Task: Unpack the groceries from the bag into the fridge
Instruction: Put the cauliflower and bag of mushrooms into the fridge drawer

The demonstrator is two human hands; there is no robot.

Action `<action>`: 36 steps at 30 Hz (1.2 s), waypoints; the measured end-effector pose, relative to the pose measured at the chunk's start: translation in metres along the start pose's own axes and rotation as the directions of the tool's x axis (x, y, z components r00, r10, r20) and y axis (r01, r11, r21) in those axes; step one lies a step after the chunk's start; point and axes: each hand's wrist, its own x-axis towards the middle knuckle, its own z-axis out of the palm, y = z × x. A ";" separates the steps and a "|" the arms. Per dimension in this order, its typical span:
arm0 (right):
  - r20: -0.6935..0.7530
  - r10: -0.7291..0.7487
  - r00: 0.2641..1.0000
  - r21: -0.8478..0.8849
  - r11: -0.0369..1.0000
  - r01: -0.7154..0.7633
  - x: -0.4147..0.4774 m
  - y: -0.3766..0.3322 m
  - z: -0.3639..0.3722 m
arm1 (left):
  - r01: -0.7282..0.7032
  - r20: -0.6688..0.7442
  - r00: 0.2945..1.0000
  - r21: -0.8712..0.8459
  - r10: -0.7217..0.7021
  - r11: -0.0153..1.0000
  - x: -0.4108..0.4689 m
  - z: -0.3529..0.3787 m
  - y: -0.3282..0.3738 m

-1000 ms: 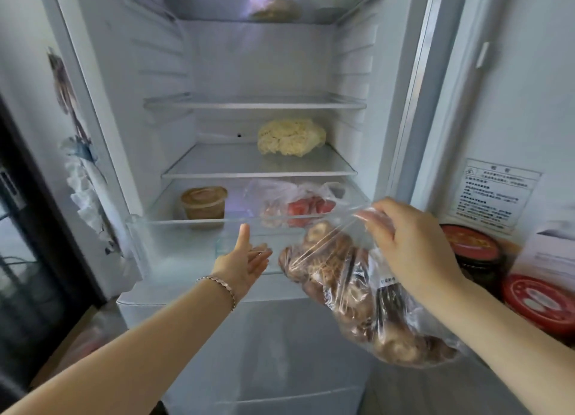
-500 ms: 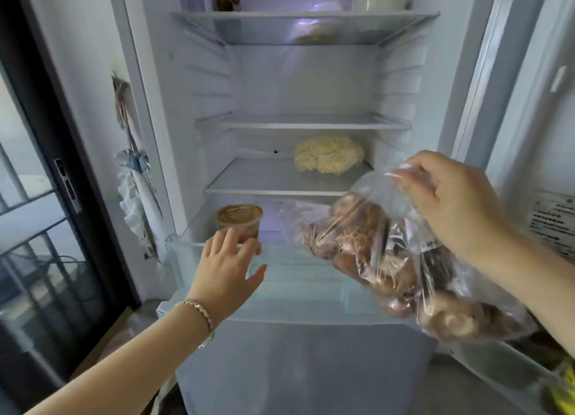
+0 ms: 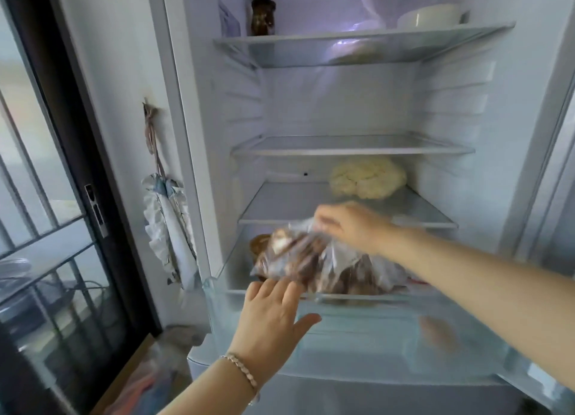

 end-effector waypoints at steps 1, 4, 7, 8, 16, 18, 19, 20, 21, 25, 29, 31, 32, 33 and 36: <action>0.121 0.016 0.993 0.004 1.000 -0.016 -0.004 0.004 0.014 | 0.000 0.005 1.000 0.000 0.000 1.000 0.000 0.002 0.000; 0.417 0.173 0.892 -0.057 0.985 -0.165 -0.016 0.015 0.040 | -0.002 -0.016 1.000 0.003 0.002 1.000 0.000 0.005 -0.001; 0.545 0.372 0.751 -0.235 0.928 -0.289 -0.025 0.022 0.040 | -0.006 -0.023 1.000 0.017 0.007 1.000 0.000 0.005 0.000; 0.568 0.404 0.717 -0.265 0.915 -0.305 -0.026 0.024 0.036 | -0.005 -0.022 1.000 0.018 0.006 1.000 0.000 0.004 0.000; 0.479 0.453 0.752 -0.237 0.891 -0.386 -0.067 0.031 0.003 | -0.007 -0.044 0.999 -0.004 0.007 1.000 -0.002 0.007 -0.001; 0.570 0.493 0.657 -0.191 0.858 -0.477 -0.074 0.032 0.003 | -0.001 -0.038 0.999 -0.019 0.000 1.000 -0.002 0.007 -0.002; 0.587 0.498 0.638 -0.179 0.849 -0.498 -0.075 0.034 0.000 | 0.004 -0.027 1.000 -0.023 -0.004 1.000 -0.003 0.006 -0.001; 0.578 0.501 0.644 -0.171 0.846 -0.505 -0.077 0.033 -0.005 | 0.009 -0.017 1.000 -0.031 -0.010 0.999 -0.003 0.005 0.000; 0.529 0.513 0.676 -0.151 0.841 -0.520 -0.080 0.030 -0.011 | 0.016 -0.008 1.000 -0.043 -0.016 0.999 -0.003 0.004 0.001; -0.079 0.642 0.762 0.010 0.765 -0.644 -0.129 -0.012 -0.030 | 0.056 -0.033 0.998 -0.080 -0.059 0.995 -0.004 0.003 0.004; -0.259 0.717 0.647 0.089 0.685 -0.723 -0.191 -0.053 0.001 | 0.072 -0.074 0.994 -0.100 -0.079 0.992 -0.007 0.006 0.008; -0.210 0.777 0.594 0.087 0.620 -0.780 -0.200 -0.052 0.024 | 0.063 -0.073 0.995 -0.084 -0.069 0.994 -0.009 0.008 0.008; -0.189 0.806 0.561 0.105 0.585 -0.804 -0.199 -0.050 0.032 | 0.051 -0.065 0.996 -0.076 -0.056 0.996 -0.010 0.009 0.007; -0.172 0.829 0.533 0.133 0.555 -0.821 -0.195 -0.048 0.039 | 0.036 -0.056 0.998 -0.073 -0.041 0.997 -0.010 0.009 0.006; -0.138 0.861 0.489 0.228 0.509 -0.830 -0.175 -0.040 0.060 | 0.005 -0.030 1.000 -0.089 -0.008 0.996 -0.008 0.011 0.002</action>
